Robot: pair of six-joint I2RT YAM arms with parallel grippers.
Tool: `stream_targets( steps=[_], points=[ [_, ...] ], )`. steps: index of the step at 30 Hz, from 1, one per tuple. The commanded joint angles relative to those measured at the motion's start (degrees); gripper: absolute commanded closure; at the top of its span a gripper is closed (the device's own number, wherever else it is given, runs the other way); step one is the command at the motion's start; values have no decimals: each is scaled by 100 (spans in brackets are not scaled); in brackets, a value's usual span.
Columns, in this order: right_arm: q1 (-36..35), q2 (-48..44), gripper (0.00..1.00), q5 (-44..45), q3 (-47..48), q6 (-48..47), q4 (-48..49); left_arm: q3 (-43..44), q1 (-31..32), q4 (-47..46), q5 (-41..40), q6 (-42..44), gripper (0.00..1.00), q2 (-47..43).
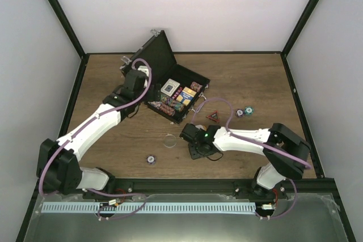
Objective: Pack up texas hold em set
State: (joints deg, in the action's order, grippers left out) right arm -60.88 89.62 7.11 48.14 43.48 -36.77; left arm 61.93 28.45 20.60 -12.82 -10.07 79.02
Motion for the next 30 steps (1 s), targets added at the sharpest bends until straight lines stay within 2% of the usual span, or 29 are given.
stream_targets(
  steps=[1,7,10,15,21,30],
  points=[
    [58,-351,66,-54,85,-267,88,-509,7,98,563,-1134,0,-606],
    [218,-727,66,-232,129,-675,259,-2022,35,-726,2495,-2465,3,-1387],
    [275,-919,66,-321,131,-917,389,-2385,91,-1066,3388,-2822,6,-1342],
    [296,-1135,67,-509,96,-1180,670,-2589,384,-1751,4608,-3101,8,-771],
    [299,-1375,68,-684,-11,-1458,922,-2491,776,-2422,5354,-3198,13,81],
    [297,-1462,68,-789,-24,-1629,907,-2335,1042,-2953,5891,-3330,21,790]
  ],
)
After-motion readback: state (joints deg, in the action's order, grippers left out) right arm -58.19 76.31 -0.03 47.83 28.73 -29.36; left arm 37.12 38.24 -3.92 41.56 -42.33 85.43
